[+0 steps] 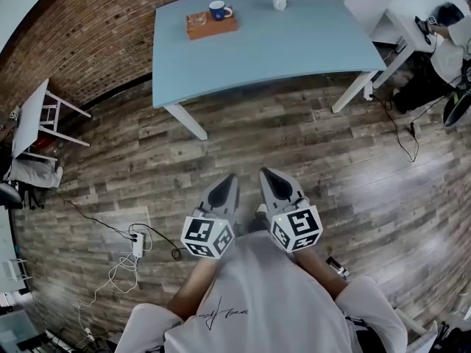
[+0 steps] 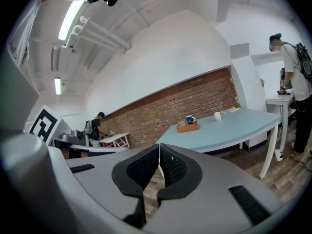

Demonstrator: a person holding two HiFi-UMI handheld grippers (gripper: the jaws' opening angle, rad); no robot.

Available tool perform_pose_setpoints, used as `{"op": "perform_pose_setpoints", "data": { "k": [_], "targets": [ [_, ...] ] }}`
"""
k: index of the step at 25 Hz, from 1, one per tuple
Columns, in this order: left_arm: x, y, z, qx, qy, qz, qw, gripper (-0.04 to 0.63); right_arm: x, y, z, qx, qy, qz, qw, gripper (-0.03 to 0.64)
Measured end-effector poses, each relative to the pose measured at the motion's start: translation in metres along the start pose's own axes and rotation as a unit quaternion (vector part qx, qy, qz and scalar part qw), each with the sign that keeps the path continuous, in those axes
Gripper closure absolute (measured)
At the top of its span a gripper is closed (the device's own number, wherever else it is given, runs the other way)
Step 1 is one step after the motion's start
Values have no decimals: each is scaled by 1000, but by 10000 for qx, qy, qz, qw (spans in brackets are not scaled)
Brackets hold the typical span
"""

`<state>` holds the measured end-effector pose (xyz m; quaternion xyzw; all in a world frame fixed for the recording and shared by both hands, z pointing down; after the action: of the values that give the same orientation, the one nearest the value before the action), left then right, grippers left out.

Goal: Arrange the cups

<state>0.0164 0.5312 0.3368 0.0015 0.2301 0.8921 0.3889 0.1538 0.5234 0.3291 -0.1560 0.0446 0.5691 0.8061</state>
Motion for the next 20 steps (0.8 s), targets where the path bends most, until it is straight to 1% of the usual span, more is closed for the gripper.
{"op": "perform_pose_setpoints", "data": {
  "k": [6, 8, 10, 12, 16, 20],
  "targets": [
    [-8, -7, 9, 107, 137, -162, 9997, 586, -2, -18, 5, -176, 160, 1, 9997, 595],
    [-10, -8, 8, 83, 149, -205, 9996, 586, -2, -21, 4, -88, 97, 44, 9999, 595],
    [-11, -7, 9, 78, 181, -223, 9996, 586, -1, -22, 2, 144, -16, 142, 9998, 595],
    [-11, -4, 11, 113, 229, -228, 9994, 586, -3, -21, 4, 274, -4, 139, 9995, 595],
    [-12, 2, 12, 205, 304, -155, 9992, 586, -6, -19, 10, 230, 153, 105, 9996, 595],
    [-26, 12, 8, 201, 279, -73, 9994, 586, -15, -25, 4, 315, 130, 188, 9992, 595]
  ]
}}
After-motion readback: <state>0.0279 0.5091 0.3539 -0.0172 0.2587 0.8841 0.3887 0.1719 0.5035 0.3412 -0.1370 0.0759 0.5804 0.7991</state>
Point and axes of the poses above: the fingertips, and each gripper's own axes: x backward along the fingers, y to its left, z out of its underside, the point moved 6 cm from there along x, backward along the fingers, and after that the axes turned 12 degrees about z, right-handed, at the moved point
